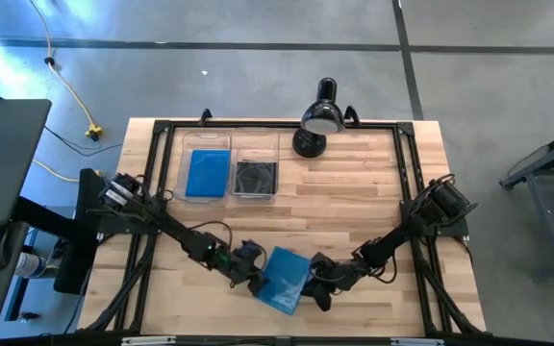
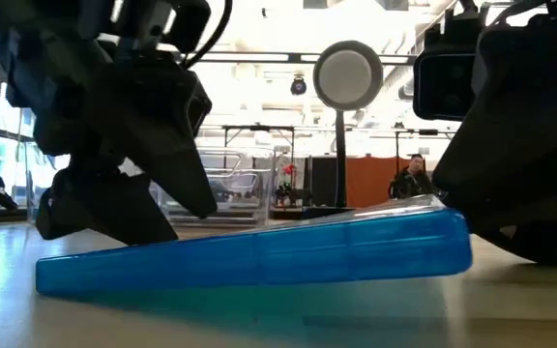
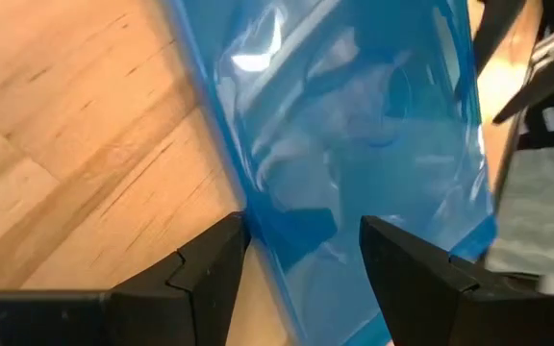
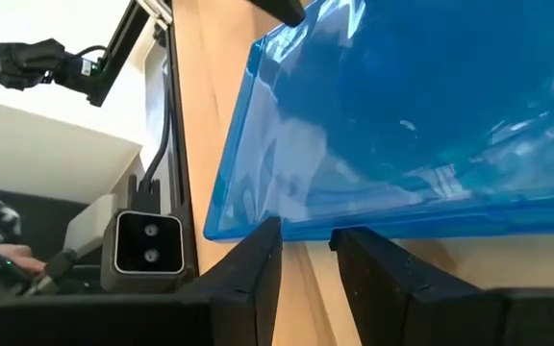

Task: Pick & place jewel cases by type
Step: Put the blue CD case into the left transparent bin

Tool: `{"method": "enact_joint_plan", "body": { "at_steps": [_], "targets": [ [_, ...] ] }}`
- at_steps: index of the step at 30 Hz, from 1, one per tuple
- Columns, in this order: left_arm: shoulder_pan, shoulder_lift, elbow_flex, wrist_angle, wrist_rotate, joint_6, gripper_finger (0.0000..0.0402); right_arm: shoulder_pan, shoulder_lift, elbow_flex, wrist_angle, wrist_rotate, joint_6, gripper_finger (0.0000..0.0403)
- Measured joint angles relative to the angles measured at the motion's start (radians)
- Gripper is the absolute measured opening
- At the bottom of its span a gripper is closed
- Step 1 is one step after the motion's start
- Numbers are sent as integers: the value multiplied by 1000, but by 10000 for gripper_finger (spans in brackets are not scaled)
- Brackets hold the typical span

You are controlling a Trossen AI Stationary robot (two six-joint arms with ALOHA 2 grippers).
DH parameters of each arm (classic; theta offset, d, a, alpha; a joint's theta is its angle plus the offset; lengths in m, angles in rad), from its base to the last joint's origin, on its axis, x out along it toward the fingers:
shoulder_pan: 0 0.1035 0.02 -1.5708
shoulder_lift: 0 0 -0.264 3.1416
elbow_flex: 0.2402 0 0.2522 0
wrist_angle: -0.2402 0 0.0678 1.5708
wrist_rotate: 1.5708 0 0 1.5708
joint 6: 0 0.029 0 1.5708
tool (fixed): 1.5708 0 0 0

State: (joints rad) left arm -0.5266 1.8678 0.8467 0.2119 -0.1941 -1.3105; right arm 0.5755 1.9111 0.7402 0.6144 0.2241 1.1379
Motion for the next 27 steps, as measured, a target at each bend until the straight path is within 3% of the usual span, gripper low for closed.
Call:
{"method": "enact_joint_plan", "body": {
  "at_steps": [3, 7, 21, 27],
  "targets": [
    [3, 5, -3, 34, 62, -22, 209, 0, 0, -1, 6, -4, -13, 99],
    [22, 3, 4, -65, 133, -38, 209, 7, 2, -3, 20, -6, -58, 99],
    [16, 16, -7, -27, 92, -21, 209, 17, 2, -4, 57, -24, -74, 99],
    [14, 18, -5, -33, 22, 19, 209, 18, -2, -3, 34, -70, -23, 100]
  ]
}}
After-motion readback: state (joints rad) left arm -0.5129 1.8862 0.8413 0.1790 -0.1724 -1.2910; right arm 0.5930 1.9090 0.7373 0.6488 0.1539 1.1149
